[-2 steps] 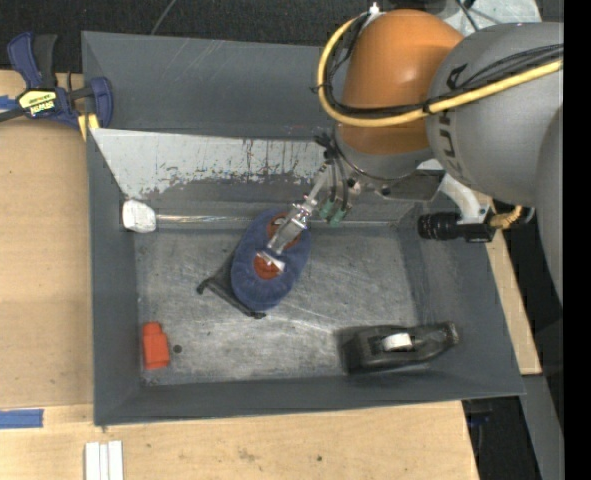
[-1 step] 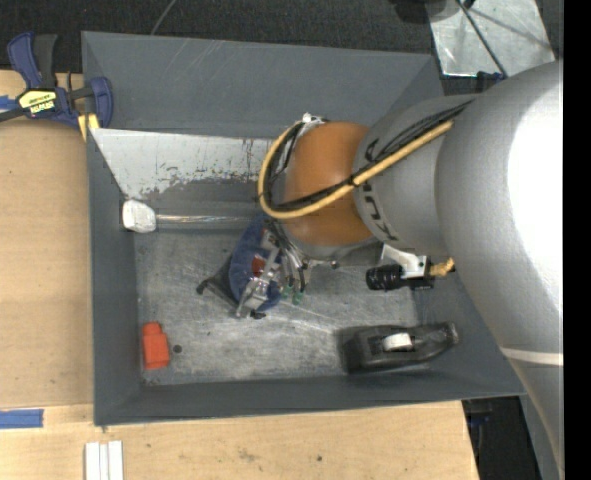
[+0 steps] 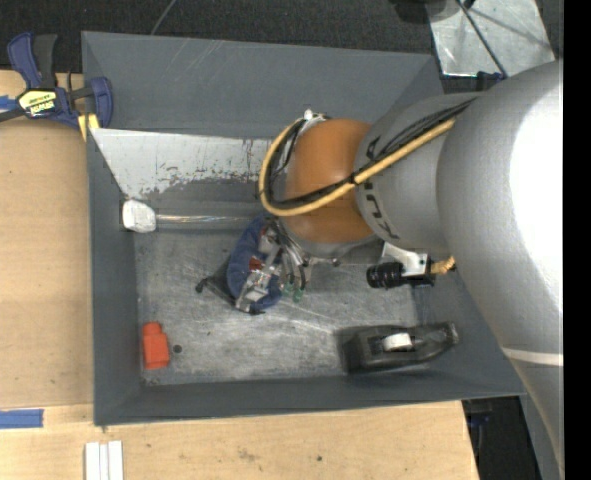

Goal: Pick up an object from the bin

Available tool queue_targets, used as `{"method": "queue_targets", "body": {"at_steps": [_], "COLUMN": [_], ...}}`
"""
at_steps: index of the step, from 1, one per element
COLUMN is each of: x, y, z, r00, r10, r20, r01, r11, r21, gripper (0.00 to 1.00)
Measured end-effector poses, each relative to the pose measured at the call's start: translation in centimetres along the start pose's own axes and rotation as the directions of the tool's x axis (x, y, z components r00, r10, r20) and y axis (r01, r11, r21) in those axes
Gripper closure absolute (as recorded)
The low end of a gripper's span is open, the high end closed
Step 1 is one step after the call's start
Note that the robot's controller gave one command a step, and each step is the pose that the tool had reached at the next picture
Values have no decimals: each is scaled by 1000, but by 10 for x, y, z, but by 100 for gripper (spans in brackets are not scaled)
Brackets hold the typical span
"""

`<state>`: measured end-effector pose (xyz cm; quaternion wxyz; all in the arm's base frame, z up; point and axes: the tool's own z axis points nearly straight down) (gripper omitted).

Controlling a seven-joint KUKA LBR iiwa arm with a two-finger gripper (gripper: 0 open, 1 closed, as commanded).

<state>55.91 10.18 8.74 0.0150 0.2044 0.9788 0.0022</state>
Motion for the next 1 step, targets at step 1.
{"method": "queue_targets", "body": {"at_steps": [1], "x": [-4], "y": [4], "z": [-134], "r00": [999], "r10": [-35], "r20": [-19], "r01": [35], "r11": [999], "r21": [4], "gripper": [100]}}
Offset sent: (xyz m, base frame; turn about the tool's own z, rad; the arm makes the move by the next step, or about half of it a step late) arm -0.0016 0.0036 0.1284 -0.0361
